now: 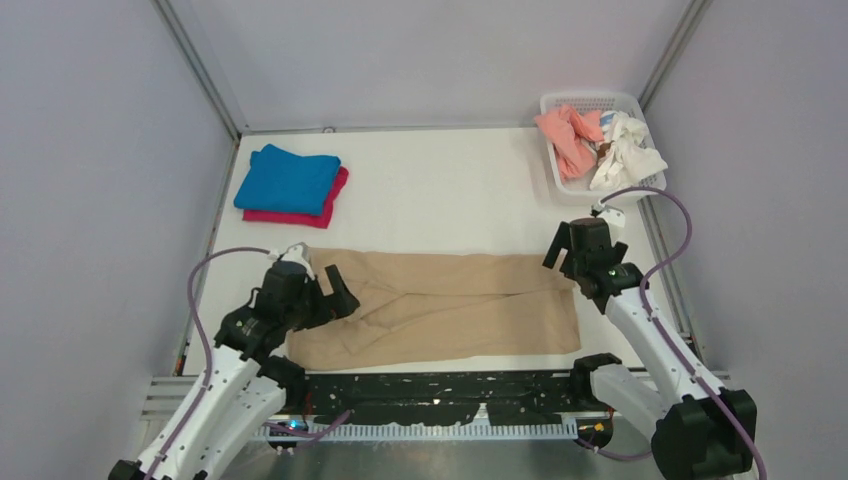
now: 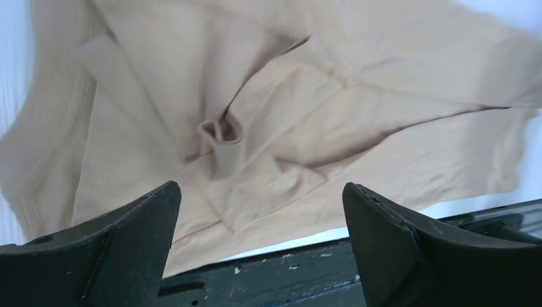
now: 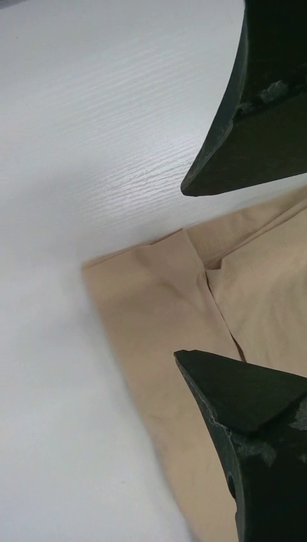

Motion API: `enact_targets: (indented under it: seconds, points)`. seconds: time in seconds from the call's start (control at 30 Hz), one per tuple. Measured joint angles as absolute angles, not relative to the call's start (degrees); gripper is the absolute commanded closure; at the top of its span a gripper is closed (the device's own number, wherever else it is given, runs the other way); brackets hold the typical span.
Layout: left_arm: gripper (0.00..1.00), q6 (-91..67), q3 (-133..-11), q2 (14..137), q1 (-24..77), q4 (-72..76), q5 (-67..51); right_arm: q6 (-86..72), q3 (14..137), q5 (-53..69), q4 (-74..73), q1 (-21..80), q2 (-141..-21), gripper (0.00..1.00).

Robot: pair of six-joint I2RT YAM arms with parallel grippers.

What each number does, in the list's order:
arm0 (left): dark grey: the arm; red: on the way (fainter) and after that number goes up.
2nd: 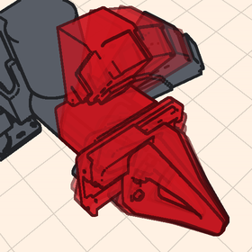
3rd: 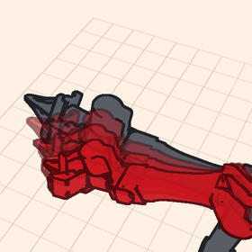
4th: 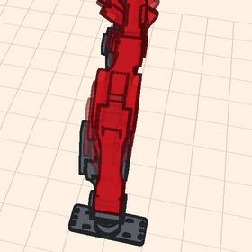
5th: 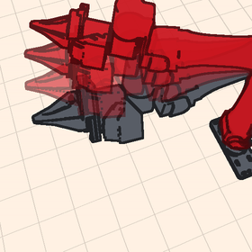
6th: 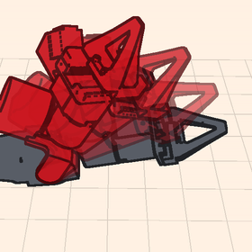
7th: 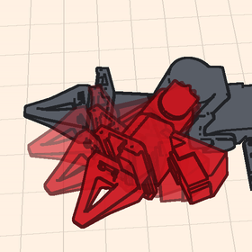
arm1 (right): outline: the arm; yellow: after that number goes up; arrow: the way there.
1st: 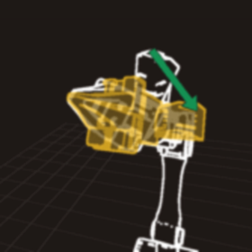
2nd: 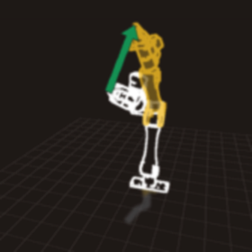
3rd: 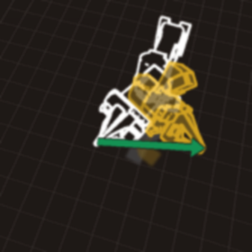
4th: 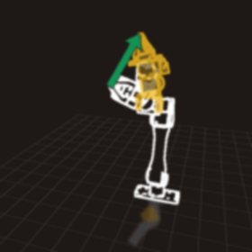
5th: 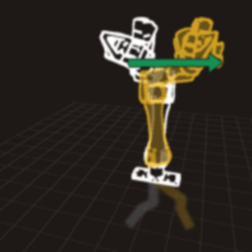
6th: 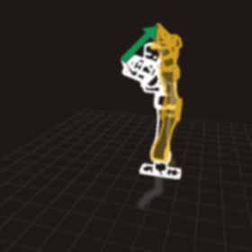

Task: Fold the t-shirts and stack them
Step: Fold the other side of the tshirt into a rectangle

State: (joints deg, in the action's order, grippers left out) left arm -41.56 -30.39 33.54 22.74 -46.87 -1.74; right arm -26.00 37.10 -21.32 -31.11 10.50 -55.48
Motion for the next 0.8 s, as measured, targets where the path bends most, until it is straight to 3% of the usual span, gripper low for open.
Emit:
enact_targets:
  seconds: [0.23, 0.53, 0.8]
  points:
    - [0.0, -39.72, -34.52, 37.19, 22.74, -35.57, -3.09, -24.69, 35.07, -15.79, -26.98, 10.5, -50.48, 0.05]
    - [0.0, -38.15, -37.71, 64.53, 22.74, -31.24, -5.48, -24.4, 33.78, -6.31, -22.24, 10.5, -53.56, 0.05]
    - [0.0, -38.04, -27.11, 57.76, 24.27, -30.15, -16.75, -24.51, 33.41, -4.4, -20.18, 10.5, -56.4, 0.05]
